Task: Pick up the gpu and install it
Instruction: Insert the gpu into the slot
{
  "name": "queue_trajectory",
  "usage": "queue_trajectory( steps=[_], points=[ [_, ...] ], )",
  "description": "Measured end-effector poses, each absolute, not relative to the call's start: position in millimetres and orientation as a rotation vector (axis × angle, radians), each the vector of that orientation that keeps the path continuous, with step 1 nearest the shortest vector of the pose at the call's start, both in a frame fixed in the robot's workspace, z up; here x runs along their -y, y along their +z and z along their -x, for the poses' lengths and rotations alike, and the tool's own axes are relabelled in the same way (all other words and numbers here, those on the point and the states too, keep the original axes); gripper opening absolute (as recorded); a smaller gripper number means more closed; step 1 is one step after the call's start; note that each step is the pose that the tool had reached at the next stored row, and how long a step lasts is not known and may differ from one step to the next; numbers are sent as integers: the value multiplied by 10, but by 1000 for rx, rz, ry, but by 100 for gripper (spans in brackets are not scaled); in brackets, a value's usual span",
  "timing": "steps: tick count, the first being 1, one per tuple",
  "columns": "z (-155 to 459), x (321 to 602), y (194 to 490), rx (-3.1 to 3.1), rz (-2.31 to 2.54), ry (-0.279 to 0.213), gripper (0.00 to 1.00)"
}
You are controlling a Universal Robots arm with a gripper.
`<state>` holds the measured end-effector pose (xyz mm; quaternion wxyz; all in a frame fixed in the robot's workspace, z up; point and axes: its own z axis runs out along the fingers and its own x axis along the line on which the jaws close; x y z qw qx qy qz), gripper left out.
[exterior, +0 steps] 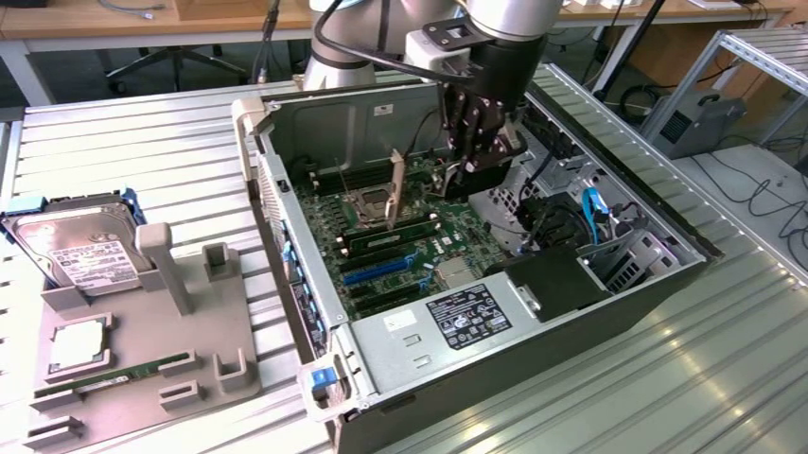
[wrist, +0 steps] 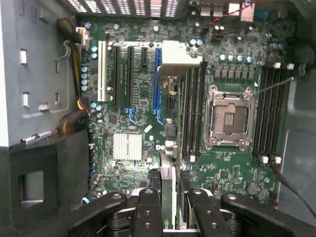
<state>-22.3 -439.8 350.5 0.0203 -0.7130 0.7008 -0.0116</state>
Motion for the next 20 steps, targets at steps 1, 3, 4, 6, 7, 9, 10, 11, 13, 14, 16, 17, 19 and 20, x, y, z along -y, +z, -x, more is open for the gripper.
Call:
queue_trajectory(
  steps=[1, 3, 4, 6, 7, 9, 10, 11, 13, 14, 16, 17, 19, 20],
  points=[
    [224, 4398, 3502, -2193, 2193, -37, 26],
    [224, 4398, 3491, -2256, 2182, 18, 26],
    [224, 4398, 3491, -2260, 2187, 27, 26],
    [264, 4414, 3444, -2260, 2187, 28, 26],
    [282, 4417, 3426, -2260, 2186, 28, 26],
    [305, 4419, 3393, -2260, 2187, 28, 26],
    [308, 4419, 3387, -2260, 2187, 27, 26],
    [314, 4420, 3378, -2260, 2186, 28, 26],
    [331, 4423, 3333, -2260, 2187, 28, 26],
    [333, 4423, 3326, -2260, 2187, 27, 26],
    [334, 4423, 3319, -2260, 2186, 27, 26],
    [335, 4423, 3313, -2260, 2187, 28, 26],
    [336, 4424, 3310, -2260, 2186, 28, 26],
    [337, 4424, 3307, -2260, 2187, 28, 26]
  ],
)
